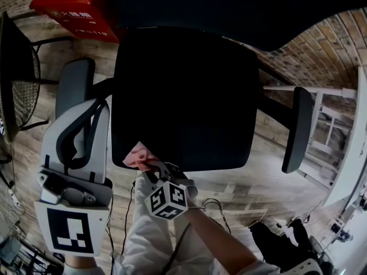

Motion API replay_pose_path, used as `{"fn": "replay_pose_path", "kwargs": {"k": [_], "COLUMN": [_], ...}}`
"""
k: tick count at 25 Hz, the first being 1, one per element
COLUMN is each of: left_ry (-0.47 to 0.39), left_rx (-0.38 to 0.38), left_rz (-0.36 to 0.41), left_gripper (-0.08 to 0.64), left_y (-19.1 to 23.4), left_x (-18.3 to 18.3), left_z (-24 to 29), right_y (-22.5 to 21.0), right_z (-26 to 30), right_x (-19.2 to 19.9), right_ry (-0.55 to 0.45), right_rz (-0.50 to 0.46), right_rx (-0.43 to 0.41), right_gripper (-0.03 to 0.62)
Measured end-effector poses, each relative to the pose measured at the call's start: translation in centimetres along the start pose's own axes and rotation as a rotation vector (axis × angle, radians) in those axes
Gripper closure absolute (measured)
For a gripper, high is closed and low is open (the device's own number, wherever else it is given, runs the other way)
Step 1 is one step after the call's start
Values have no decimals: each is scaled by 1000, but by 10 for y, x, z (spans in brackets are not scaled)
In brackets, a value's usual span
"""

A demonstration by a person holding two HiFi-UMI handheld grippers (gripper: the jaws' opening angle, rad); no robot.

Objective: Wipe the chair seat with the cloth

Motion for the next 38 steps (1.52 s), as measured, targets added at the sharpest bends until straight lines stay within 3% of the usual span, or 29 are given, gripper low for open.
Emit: {"fn": "replay_pose_path", "kwargs": {"k": [9,26,33,38], "left_ry": [-12,-24,-33,-32], "left_rx": [68,142,166,154], "left_rz": [23,71,81,82], "left_gripper": [541,541,541,541], "left_y": [-31,-82,-97,-99], "left_x": [-12,-37,-46,-62], "left_z": [19,41,49,43], "right_y": [-16,-80,-95,-100], "right_z": [-40,-162,-197,-211], "right_x": [68,195,230,223], "right_ry": [78,145,180,154], "right_rz": [86,333,393,412], "right_rx": [96,473,564,566], "right_gripper": [532,532,532,532]}}
Point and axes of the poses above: the fingertips, and each gripper's own axes: z forward along the fingers, y to its left, x out of its underside, the point moved 10 cm from there along -z, backward along the fingers, and after that the axes turned 2 degrees about -y, right-handed, at the moved point
